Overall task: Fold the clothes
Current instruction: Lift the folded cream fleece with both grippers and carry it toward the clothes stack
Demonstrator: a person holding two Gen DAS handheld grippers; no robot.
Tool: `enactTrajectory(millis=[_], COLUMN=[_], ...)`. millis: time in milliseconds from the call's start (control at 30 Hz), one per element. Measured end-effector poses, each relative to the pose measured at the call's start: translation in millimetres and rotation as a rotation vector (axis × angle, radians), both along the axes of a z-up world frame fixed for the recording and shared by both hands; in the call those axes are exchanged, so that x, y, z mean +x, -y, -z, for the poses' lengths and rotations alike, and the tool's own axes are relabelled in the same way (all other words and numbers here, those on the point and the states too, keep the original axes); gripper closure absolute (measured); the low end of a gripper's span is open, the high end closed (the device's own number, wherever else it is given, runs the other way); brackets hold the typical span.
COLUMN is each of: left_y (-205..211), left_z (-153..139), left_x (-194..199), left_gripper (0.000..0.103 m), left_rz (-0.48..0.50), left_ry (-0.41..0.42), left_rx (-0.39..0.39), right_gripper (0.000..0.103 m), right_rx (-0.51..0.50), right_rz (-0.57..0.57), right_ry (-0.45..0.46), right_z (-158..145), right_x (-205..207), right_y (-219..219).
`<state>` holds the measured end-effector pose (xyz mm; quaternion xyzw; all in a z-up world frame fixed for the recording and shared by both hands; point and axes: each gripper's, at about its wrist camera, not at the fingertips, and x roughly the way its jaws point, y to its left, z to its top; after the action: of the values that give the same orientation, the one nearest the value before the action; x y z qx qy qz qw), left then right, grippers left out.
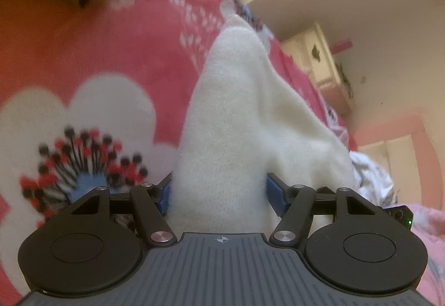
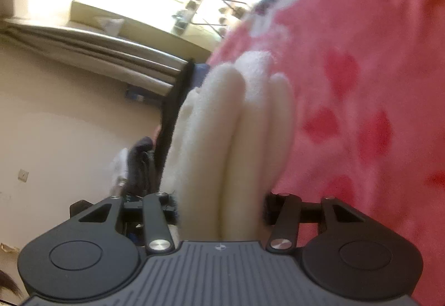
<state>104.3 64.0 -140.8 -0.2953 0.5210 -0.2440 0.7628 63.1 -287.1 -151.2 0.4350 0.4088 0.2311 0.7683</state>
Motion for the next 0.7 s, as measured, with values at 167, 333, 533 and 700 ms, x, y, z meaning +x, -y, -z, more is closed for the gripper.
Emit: enactTrajectory(millis=[167, 333, 533, 700], left_y=[-24.2, -58.9, -94.6, -128.0], left_z=[-31.0, -74.4, -111.3, -114.1], left_x=[36.5, 99.3, 182.2, 232.9], left_gripper=[0.038, 0.038, 0.038, 0.038], left_rz=[-0.048, -0.078, -0.135, -0.194], left_ry=[0.043, 0.098, 0.115, 0.089], left_rx=[0.005, 0.047, 0.114, 0.143], right_gripper=[0.05, 0.05, 0.05, 0.05], right_rx=[0.019, 0.064, 0.123, 0.151], right_rz=[-0.041, -0.07, -0.098, -0.107], right_ry=[0.075, 0.12, 0.148, 0.101], right_z=[-28.9, -50.9, -72.0, -69.9], right_x=[54.3, 128.4, 220.5, 285.6], right_y=[-34.0, -82.5, -142.4, -190.4])
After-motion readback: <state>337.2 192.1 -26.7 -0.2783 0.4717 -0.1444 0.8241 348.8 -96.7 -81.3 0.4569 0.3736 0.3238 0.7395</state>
